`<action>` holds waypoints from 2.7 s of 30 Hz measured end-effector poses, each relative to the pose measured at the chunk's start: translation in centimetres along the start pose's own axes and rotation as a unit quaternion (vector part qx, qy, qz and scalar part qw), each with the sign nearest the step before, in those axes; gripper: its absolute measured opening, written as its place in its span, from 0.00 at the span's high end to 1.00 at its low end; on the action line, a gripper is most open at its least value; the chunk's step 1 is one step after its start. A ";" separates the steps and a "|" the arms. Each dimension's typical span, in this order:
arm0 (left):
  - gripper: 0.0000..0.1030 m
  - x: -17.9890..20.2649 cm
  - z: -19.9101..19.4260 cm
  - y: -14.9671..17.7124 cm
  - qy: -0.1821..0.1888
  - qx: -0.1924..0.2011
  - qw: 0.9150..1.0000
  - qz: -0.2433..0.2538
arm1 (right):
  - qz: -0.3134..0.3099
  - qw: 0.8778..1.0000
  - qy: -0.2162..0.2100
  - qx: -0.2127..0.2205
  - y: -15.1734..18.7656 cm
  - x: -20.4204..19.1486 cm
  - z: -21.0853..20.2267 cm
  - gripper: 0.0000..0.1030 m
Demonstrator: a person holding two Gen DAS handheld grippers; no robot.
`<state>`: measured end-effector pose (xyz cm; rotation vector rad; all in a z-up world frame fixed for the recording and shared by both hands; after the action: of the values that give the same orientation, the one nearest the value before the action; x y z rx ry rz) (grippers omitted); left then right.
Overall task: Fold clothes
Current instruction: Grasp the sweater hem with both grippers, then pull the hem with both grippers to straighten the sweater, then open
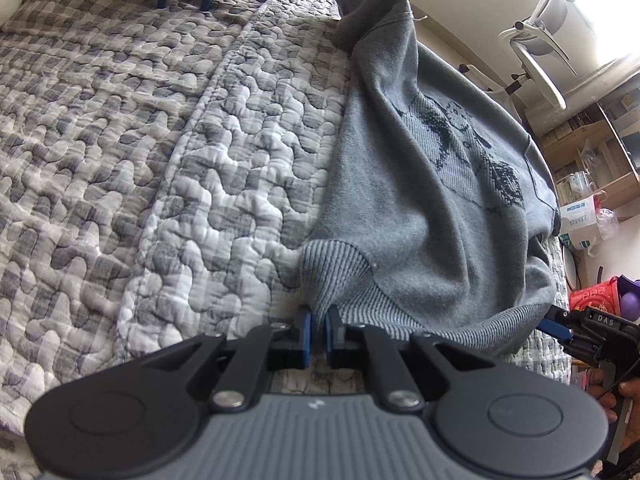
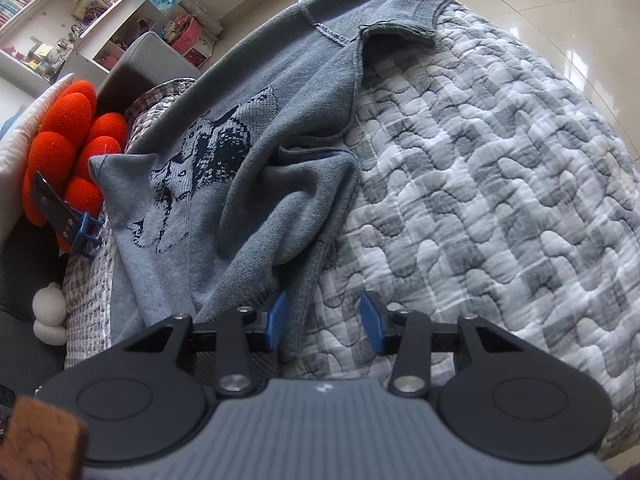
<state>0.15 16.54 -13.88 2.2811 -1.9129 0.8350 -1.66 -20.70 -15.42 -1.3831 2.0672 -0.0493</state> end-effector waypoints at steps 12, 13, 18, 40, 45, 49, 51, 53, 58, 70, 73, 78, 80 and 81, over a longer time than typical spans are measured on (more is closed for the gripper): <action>0.94 0.2 -1.5 0.9 0.010 0.001 1.000 0.010 | -0.003 1.000 0.011 0.011 0.0 0.7 -1.4 0.95; 0.94 0.4 -1.8 1.1 0.013 0.000 1.000 0.011 | 0.000 1.000 0.016 0.014 0.0 1.3 -2.2 0.95; 0.94 1.2 -3.6 2.0 0.030 0.002 0.999 0.021 | 0.012 0.999 0.031 0.031 0.0 3.8 -6.2 0.95; 0.94 5.1 -6.7 7.3 0.030 -0.031 0.986 0.163 | 0.002 0.998 0.027 0.059 4.2 7.3 -16.4 0.97; 0.97 4.6 -5.5 7.7 0.005 -0.043 0.982 0.183 | 0.027 0.998 0.034 0.037 5.3 9.1 -14.8 0.97; 0.97 3.9 -4.7 7.9 -0.010 -0.052 0.981 0.186 | 0.031 0.998 0.043 0.023 6.0 9.8 -13.8 0.97; 0.96 3.7 -4.7 7.9 -0.011 -0.053 0.982 0.182 | 0.028 0.998 0.048 0.019 6.2 9.9 -13.4 0.97; 0.96 3.5 -4.8 7.7 -0.013 -0.053 0.982 0.178 | 0.025 0.998 0.053 0.016 6.2 10.0 -13.2 0.96; 0.86 2.7 -5.0 7.3 -0.022 -0.053 0.983 0.173 | 0.020 0.997 0.072 0.024 5.7 10.6 -13.7 0.85; 0.55 2.8 -4.6 3.4 -0.033 -0.015 0.988 0.150 | 0.013 0.997 0.071 0.020 4.0 9.6 -12.7 0.84; 0.54 2.9 -4.3 2.0 -0.034 -0.006 0.989 0.141 | 0.007 0.998 0.066 0.018 3.0 8.7 -11.9 0.84; 0.54 3.0 -3.5 -1.4 -0.033 0.007 0.992 0.118 | -0.009 0.999 0.047 0.023 0.3 5.8 -10.3 0.84; 0.54 3.0 -3.1 -3.0 -0.034 0.014 0.993 0.109 | -0.019 0.999 0.039 0.025 -1.1 4.2 -9.4 0.84; 0.54 3.0 -2.8 -3.9 -0.034 0.018 0.994 0.105 | -0.024 0.999 0.035 0.027 -1.9 3.4 -9.0 0.84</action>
<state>2.95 15.83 -9.03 2.1821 -2.2169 0.8272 -5.65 -27.16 -9.28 -1.4175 2.0742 -0.1750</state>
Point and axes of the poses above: each gripper's, at about its wrist camera, not at the fingertips, and z roughly the way its jaws point, x to its right, y to its underside, the point moved 9 cm from there along z, roughly the way its jaws point, and after that the axes turned 4 degrees about -z, right-handed, at the moved point
